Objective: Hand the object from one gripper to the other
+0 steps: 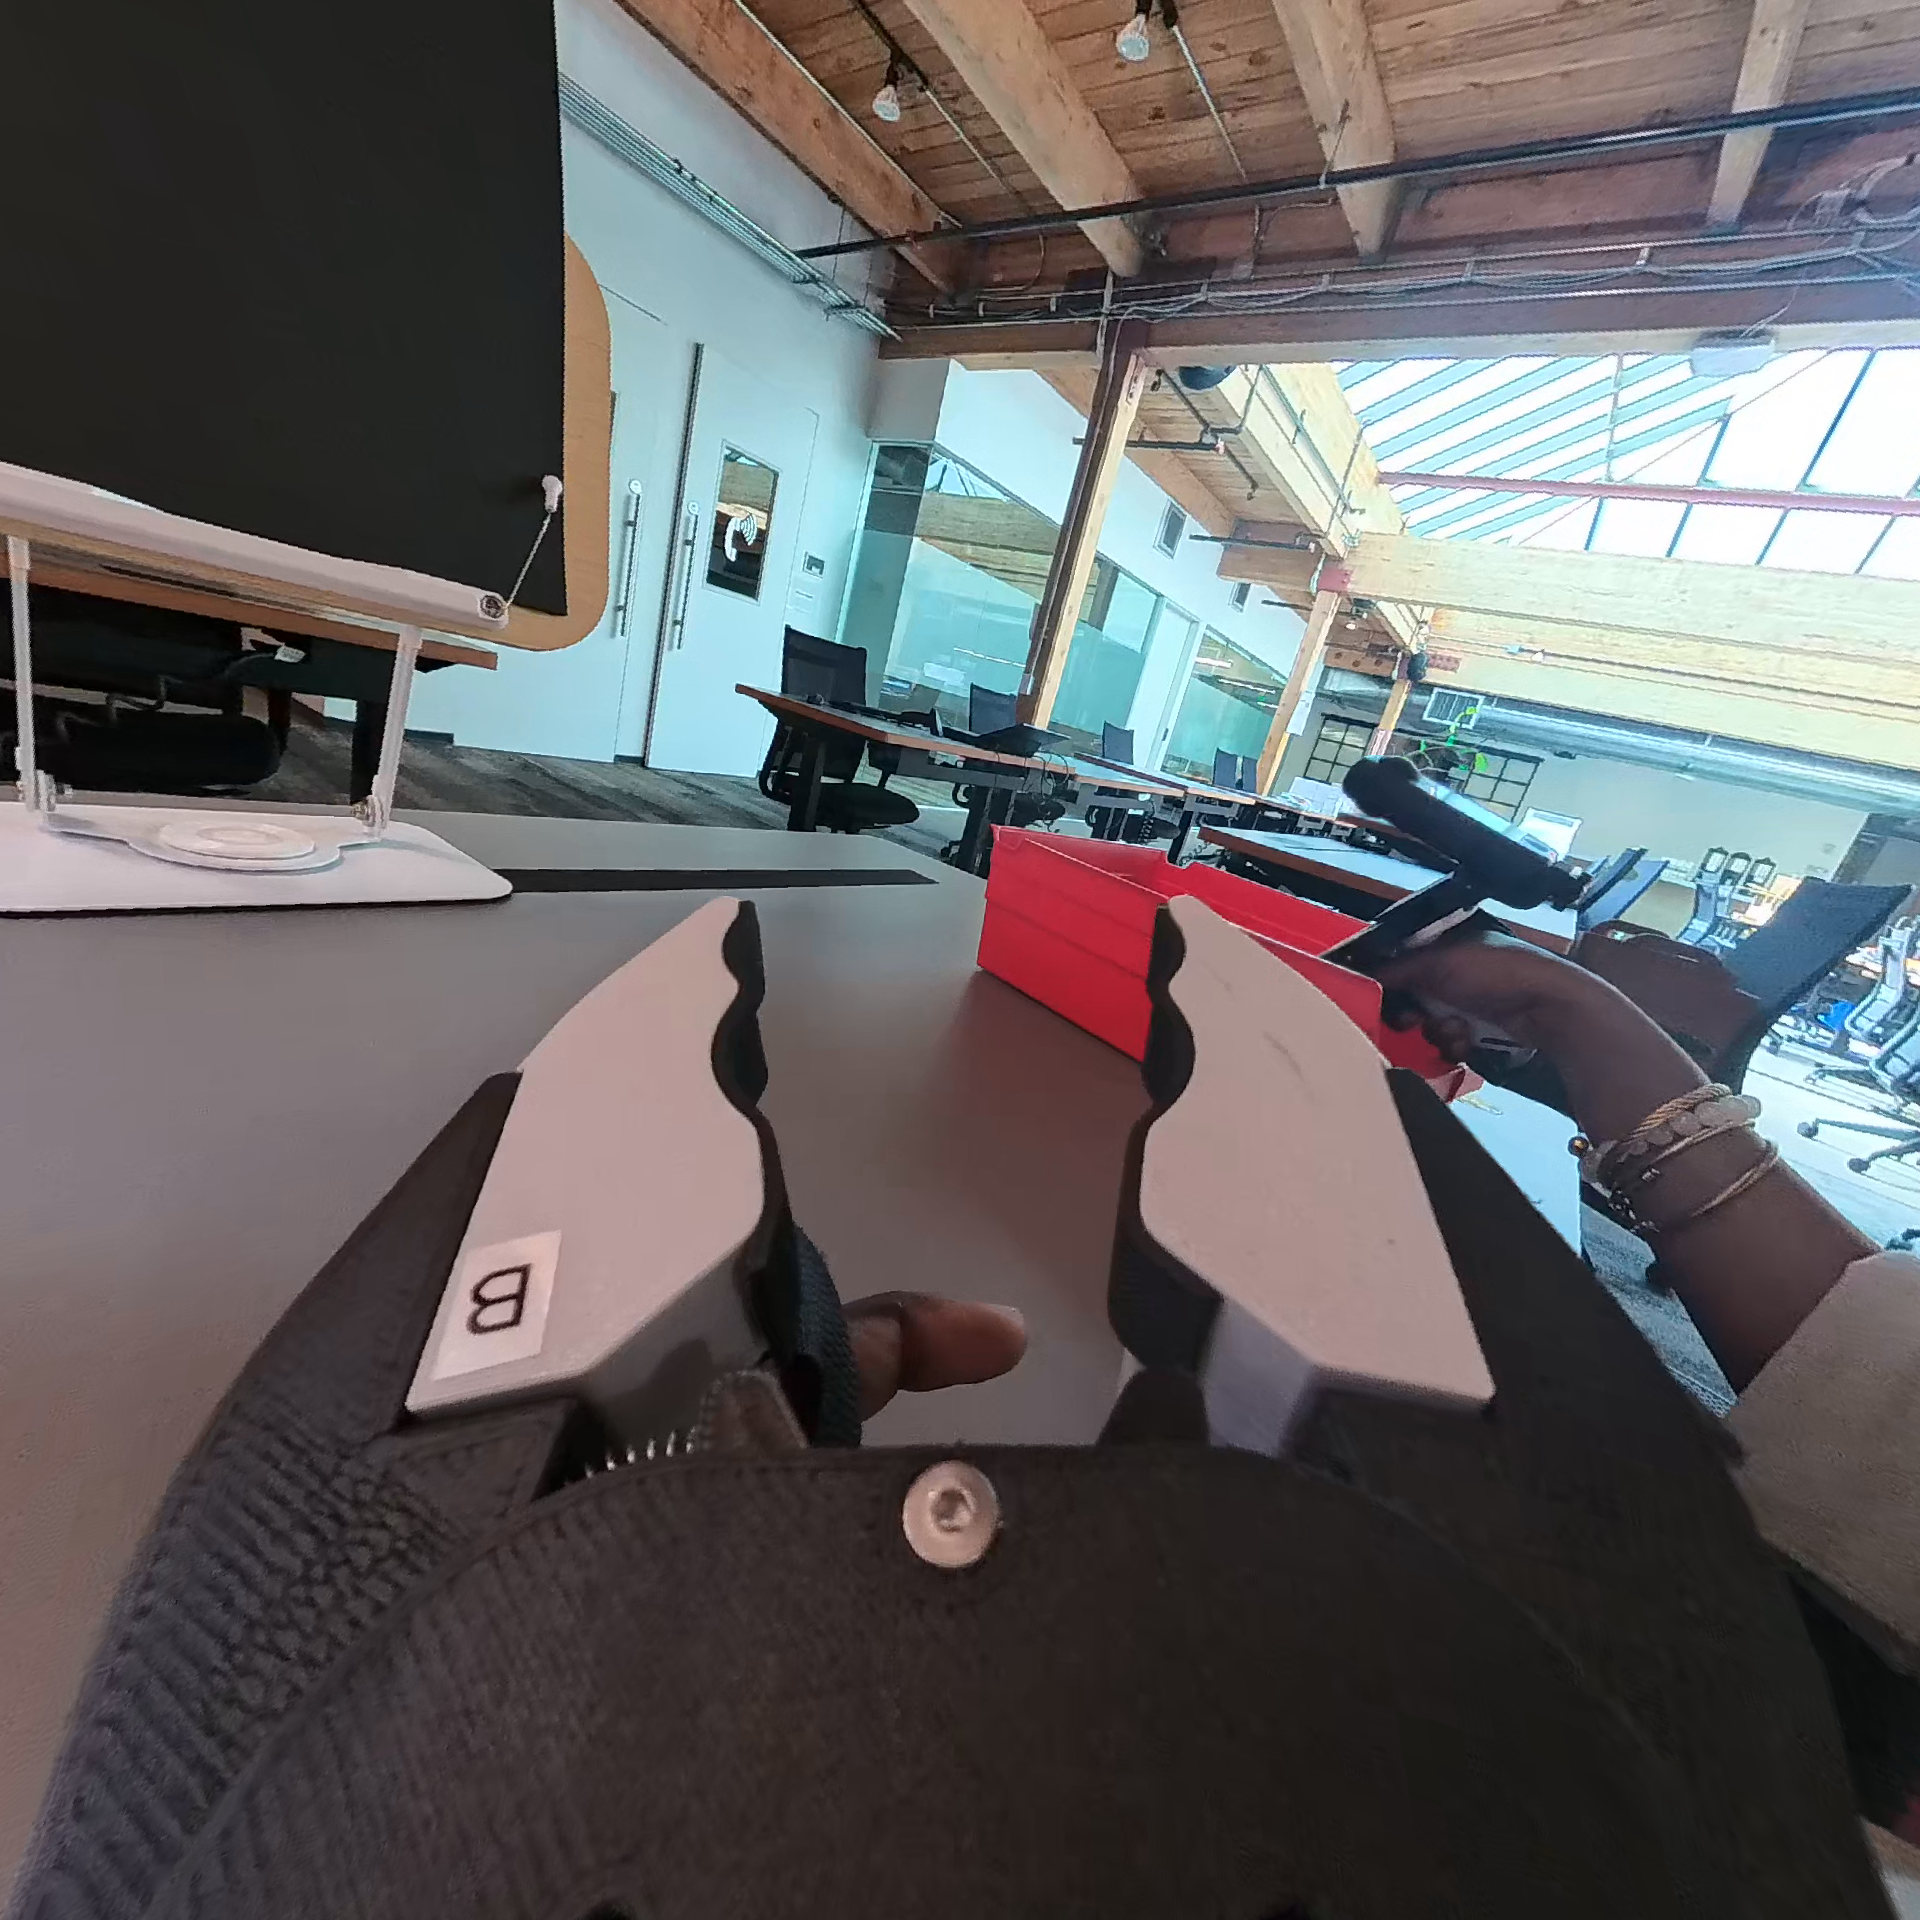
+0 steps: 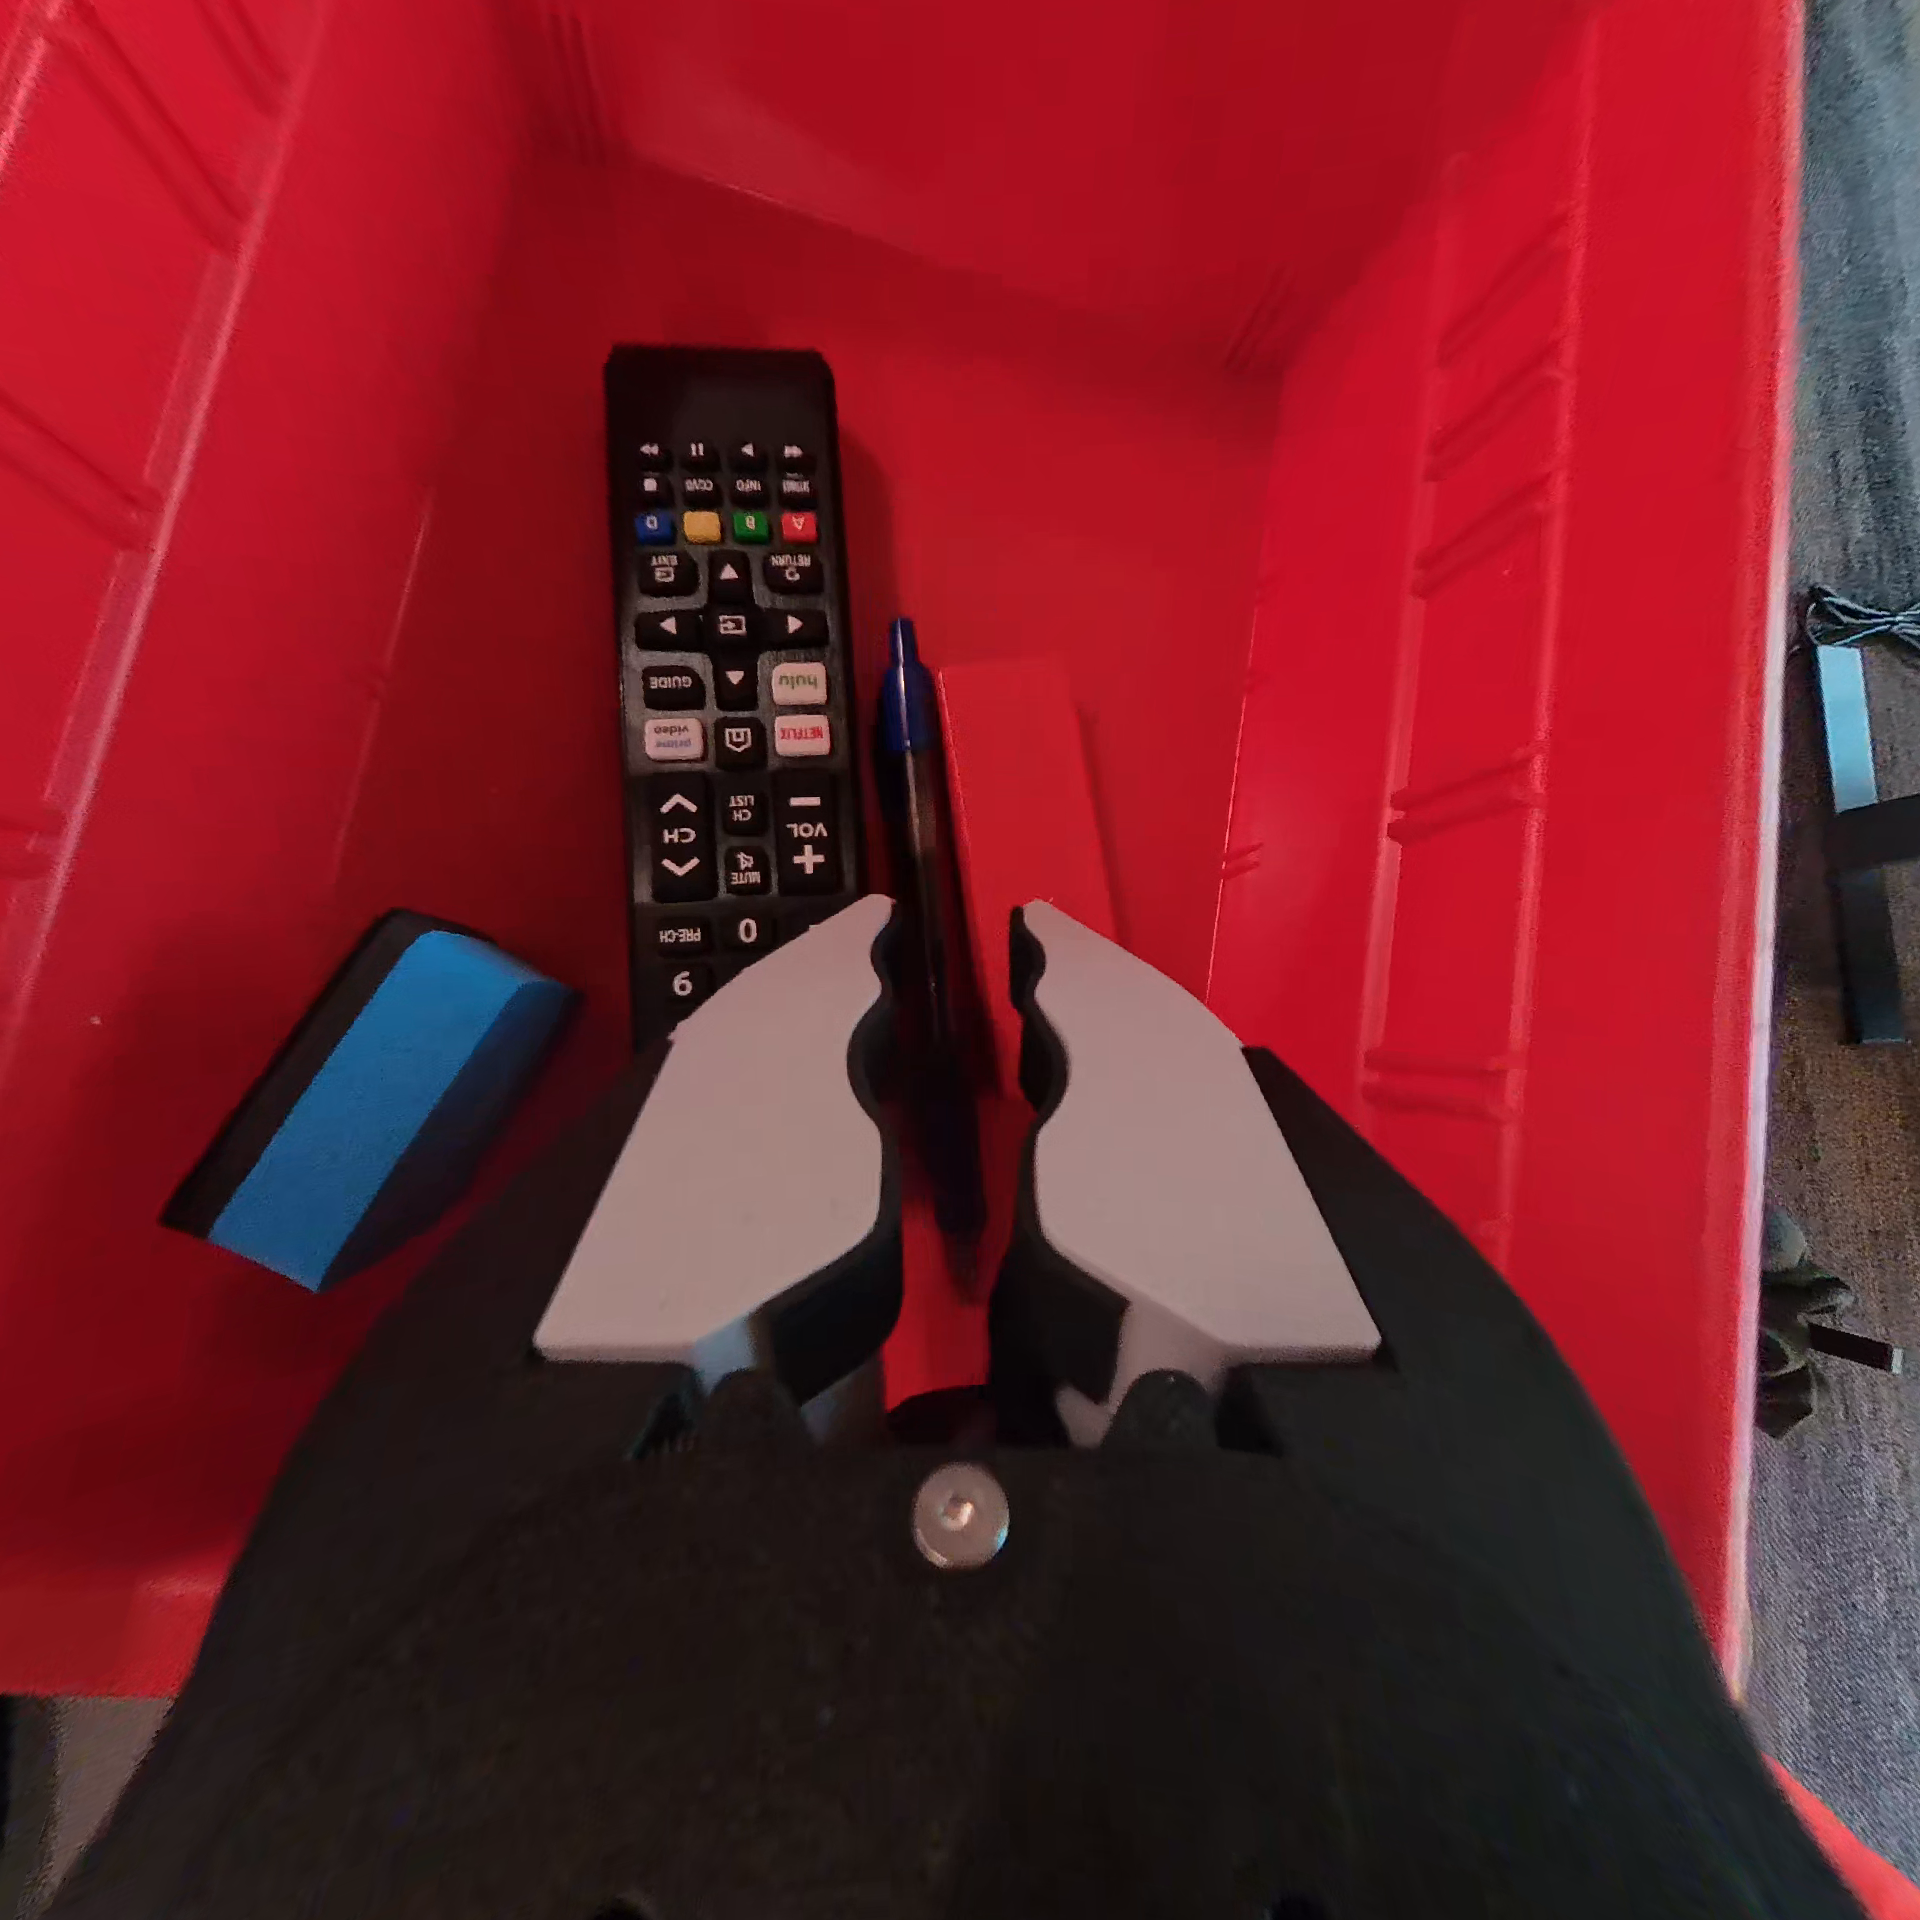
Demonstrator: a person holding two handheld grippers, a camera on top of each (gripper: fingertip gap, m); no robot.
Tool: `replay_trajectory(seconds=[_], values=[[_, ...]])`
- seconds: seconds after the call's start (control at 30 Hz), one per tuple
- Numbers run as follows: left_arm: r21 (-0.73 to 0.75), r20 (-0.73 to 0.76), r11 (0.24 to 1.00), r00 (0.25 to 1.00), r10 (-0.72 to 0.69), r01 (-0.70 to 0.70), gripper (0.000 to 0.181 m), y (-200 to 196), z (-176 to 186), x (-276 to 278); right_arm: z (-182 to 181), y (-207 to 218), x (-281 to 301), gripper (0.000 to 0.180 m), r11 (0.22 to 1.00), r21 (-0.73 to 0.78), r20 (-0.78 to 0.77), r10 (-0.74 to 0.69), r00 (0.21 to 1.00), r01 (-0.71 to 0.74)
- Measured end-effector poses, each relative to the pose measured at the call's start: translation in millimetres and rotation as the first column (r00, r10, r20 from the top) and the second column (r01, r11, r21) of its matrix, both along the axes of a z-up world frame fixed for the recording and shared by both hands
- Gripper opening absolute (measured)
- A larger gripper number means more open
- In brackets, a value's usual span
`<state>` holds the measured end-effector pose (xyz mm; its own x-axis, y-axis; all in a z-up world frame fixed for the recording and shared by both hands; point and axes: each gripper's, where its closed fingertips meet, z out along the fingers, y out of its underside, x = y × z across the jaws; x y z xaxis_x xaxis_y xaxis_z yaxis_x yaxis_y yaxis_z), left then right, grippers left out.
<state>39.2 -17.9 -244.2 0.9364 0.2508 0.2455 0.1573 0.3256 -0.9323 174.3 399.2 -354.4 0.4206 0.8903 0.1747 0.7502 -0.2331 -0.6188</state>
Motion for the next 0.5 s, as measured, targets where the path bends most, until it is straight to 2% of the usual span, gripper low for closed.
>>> replay_trajectory(seconds=[0.03,0.13,0.2,0.3,0.33,0.4,0.5], values=[[0.002,-0.006,1.0,1.0,-0.005,0.005,0.072,0.3,0.6,1.1,3.3,0.4,-1.1,0.022,1.0,0.01,-0.018,-0.001,1.0,0.002],[0.008,-0.027,1.0,0.999,-0.019,0.019,0.072,1.3,2.3,4.9,27.3,-1.0,-8.0,0.031,0.998,0.057,-0.132,0.008,0.991,0.0],[0.009,-0.041,1.0,0.999,-0.03,0.03,0.072,2.3,3.1,7.7,57.4,-5.5,-13.9,0.038,0.993,0.115,-0.261,0.036,0.965,-0.006],[0.013,-0.062,0.998,0.997,-0.053,0.054,0.073,3.7,4.5,12.7,114.3,-21.6,-19.7,0.046,0.963,0.267,-0.49,0.168,0.856,-0.036],[0.015,-0.068,0.998,0.996,-0.061,0.062,0.075,4.0,5.0,14.2,133.9,-27.7,-18.8,0.054,0.94,0.34,-0.556,0.228,0.799,-0.031],[0.018,-0.08,0.997,0.994,-0.077,0.078,0.08,4.6,5.9,17.3,165.9,-38.8,-12.2,0.084,0.899,0.437,-0.633,0.309,0.71,-0.002],[0.009,-0.105,0.997,0.991,-0.081,0.083,0.097,5.7,6.9,20.4,189.3,-56.6,-4.3,0.127,0.909,0.416,-0.692,0.339,0.638,-0.031]])
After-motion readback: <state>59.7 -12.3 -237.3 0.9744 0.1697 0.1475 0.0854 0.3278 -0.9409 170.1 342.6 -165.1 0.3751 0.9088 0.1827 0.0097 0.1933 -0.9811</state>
